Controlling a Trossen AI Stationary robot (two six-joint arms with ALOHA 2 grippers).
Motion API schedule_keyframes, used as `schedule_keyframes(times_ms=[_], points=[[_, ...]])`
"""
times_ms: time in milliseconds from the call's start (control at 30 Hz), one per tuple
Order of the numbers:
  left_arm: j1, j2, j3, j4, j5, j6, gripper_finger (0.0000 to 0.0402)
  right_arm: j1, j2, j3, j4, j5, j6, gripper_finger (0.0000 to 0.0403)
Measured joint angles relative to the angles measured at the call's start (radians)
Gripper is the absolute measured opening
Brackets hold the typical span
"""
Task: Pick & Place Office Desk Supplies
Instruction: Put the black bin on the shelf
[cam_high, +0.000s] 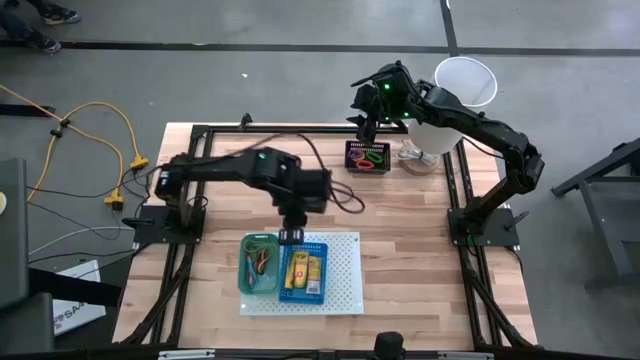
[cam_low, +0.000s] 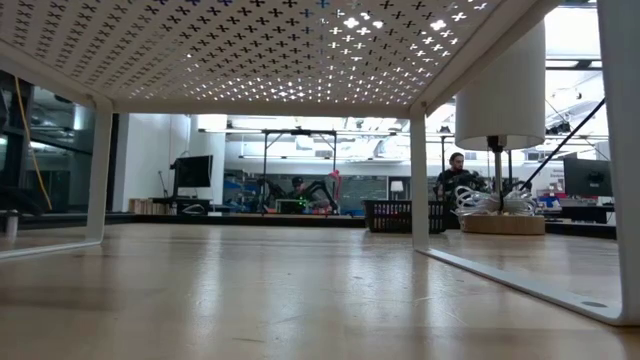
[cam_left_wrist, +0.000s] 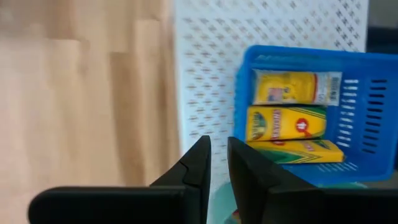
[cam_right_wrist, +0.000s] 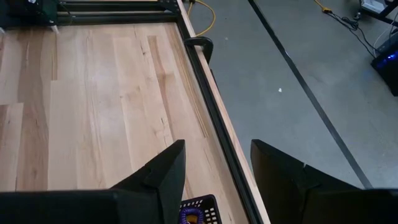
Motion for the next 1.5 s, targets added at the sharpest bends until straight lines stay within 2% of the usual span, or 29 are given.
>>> schedule_keyframes(times_ms=[300, 733, 933, 1100, 1500], points=[[0.043, -0.113, 0.000, -0.002, -0.094, -0.044, 0.0050, 0.000, 0.000, 0.000, 0.000, 0.000, 0.000, 0.0170], [0.141, -0.169, -0.001, 0.006, -0.074, 0.008, 0.0050, 0.000, 0.000, 0.000, 0.003, 0.000, 0.000, 0.0170], [0.180, -0.250, -0.040, 0.051, -0.136, 0.031, 0.0050, 0.000, 0.000, 0.000, 0.009, 0.000, 0.000, 0.0170], [0.194, -0.361, -0.213, 0.173, -0.141, 0.034, 0.0050, 0.000, 0.000, 0.000, 0.009, 0.000, 0.000, 0.0170], [0.269, -0.759, -0.849, 0.594, -0.139, 0.014, 0.0050, 0.000, 0.000, 0.000, 0.008, 0.000, 0.000, 0.0170]])
